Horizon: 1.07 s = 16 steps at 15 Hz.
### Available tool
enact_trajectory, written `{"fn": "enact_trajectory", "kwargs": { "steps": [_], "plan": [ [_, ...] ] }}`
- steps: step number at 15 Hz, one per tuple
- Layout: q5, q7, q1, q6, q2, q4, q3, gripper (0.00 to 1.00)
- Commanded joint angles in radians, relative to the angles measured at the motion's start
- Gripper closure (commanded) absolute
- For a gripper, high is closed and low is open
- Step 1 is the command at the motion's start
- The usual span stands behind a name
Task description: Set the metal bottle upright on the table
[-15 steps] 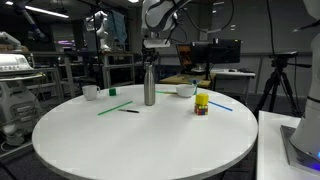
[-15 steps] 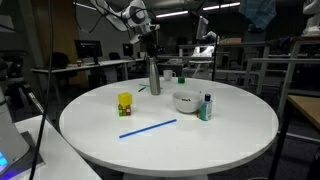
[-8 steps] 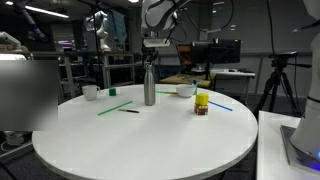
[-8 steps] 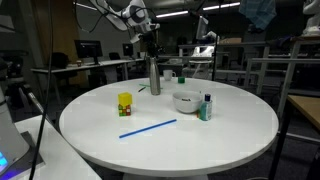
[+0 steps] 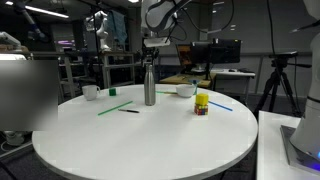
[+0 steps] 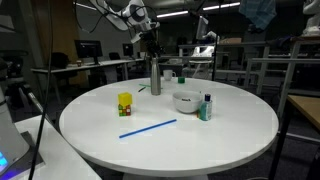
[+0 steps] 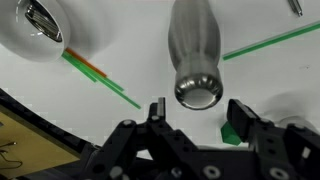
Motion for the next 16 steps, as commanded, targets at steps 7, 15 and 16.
{"fn": "enact_trajectory", "kwargs": {
  "steps": [7,15,16],
  "plan": [
    [-0.079,0.001,0.029,-0.101,-0.107,0.029,-0.001,0.0],
    [0.139,-0.097,-0.009,-0.366,-0.274,0.059,0.097,0.0],
    [0.171,-0.103,-0.013,-0.407,-0.286,0.063,0.104,0.0]
  ]
}}
